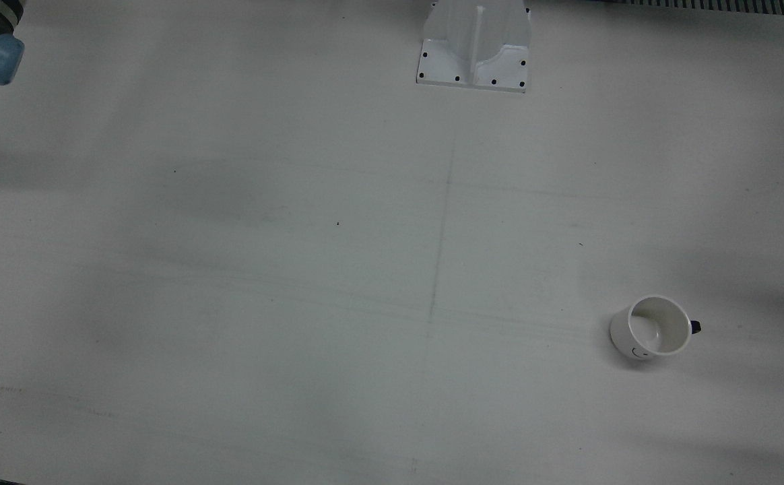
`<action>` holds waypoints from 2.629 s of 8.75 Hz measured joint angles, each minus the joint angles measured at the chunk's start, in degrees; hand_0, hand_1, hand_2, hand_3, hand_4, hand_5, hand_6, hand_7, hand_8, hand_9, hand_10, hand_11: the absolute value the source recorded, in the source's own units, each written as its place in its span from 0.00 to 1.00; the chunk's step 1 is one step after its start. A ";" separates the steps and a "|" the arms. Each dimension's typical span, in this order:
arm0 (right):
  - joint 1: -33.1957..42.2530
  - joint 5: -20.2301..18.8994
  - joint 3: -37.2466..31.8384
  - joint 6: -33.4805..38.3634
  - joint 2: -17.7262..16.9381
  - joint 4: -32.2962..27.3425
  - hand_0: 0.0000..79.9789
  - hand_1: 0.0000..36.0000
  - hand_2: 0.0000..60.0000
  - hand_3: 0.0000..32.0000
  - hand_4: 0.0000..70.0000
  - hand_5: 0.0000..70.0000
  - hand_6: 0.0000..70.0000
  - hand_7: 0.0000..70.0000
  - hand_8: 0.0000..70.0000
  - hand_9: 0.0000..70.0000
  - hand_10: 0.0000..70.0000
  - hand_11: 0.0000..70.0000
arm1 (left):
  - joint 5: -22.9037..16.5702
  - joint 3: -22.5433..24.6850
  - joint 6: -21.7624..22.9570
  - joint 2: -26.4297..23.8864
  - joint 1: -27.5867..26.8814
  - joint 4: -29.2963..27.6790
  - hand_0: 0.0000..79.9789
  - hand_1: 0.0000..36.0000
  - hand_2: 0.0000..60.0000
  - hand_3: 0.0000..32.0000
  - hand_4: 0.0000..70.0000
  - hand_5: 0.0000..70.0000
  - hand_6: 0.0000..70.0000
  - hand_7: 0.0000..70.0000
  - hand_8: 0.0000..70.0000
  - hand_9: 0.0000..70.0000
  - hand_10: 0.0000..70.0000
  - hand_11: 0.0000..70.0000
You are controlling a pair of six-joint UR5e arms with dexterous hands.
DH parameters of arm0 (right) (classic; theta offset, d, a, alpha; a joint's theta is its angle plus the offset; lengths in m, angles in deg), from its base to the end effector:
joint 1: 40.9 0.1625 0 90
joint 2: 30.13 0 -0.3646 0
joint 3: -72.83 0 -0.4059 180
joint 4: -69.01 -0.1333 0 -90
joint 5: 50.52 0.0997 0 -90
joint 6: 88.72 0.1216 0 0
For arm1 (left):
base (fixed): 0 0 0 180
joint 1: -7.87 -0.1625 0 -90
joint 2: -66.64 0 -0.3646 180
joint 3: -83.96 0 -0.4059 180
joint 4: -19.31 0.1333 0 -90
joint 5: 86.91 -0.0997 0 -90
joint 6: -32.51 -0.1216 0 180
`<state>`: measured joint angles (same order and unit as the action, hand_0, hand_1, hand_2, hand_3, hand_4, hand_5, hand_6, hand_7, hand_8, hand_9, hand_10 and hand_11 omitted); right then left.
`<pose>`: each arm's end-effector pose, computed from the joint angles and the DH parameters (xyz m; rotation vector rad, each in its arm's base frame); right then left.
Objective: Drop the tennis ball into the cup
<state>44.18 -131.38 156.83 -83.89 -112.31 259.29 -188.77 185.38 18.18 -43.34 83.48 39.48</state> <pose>0.1041 -0.5704 0.6271 -0.0146 1.9891 -2.2971 0.0460 -0.6150 0.3683 -0.1811 2.1106 -1.6243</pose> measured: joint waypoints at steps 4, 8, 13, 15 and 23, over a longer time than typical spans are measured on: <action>0.02 0.00 -0.02 0.00 0.00 0.00 0.00 0.00 0.00 0.00 0.00 0.00 0.00 0.00 0.00 0.00 0.00 0.00 | -0.06 1.26 0.06 0.09 -0.06 0.54 1.00 0.74 0.00 0.00 0.77 0.34 1.00 1.00 0.86 1.00 0.16 0.26; 0.02 0.00 0.02 0.00 0.00 0.00 0.00 0.00 0.00 0.00 0.00 0.00 0.00 0.00 0.00 0.00 0.00 0.00 | -0.05 2.17 0.09 0.24 -0.11 0.90 1.00 0.70 0.00 0.00 0.74 0.34 1.00 1.00 0.84 1.00 0.15 0.24; 0.02 0.00 0.02 0.00 0.00 0.00 0.00 0.00 0.00 0.00 0.00 0.00 0.00 0.00 0.00 0.00 0.00 0.00 | -0.12 3.58 0.09 0.40 -0.10 1.48 1.00 0.57 0.00 0.00 0.84 0.36 1.00 1.00 0.99 1.00 0.36 0.54; 0.03 0.00 -0.03 0.00 0.00 0.00 0.00 0.00 0.00 0.00 0.00 0.00 0.00 0.00 0.00 0.00 0.00 0.00 | -0.16 3.81 0.06 0.28 -0.11 2.08 1.00 0.63 0.02 0.00 0.88 0.42 1.00 1.00 1.00 1.00 0.67 0.96; 0.00 0.00 -0.06 0.00 0.00 0.00 0.00 0.00 0.00 0.00 0.00 0.00 0.00 0.00 0.00 0.00 0.00 0.00 | -0.26 4.92 0.03 0.36 -0.08 2.60 0.99 0.53 0.02 0.00 0.81 0.38 1.00 1.00 1.00 1.00 0.60 0.85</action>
<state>44.18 -131.38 156.77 -83.89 -112.31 259.29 -189.03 190.30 18.20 -42.98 83.40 42.08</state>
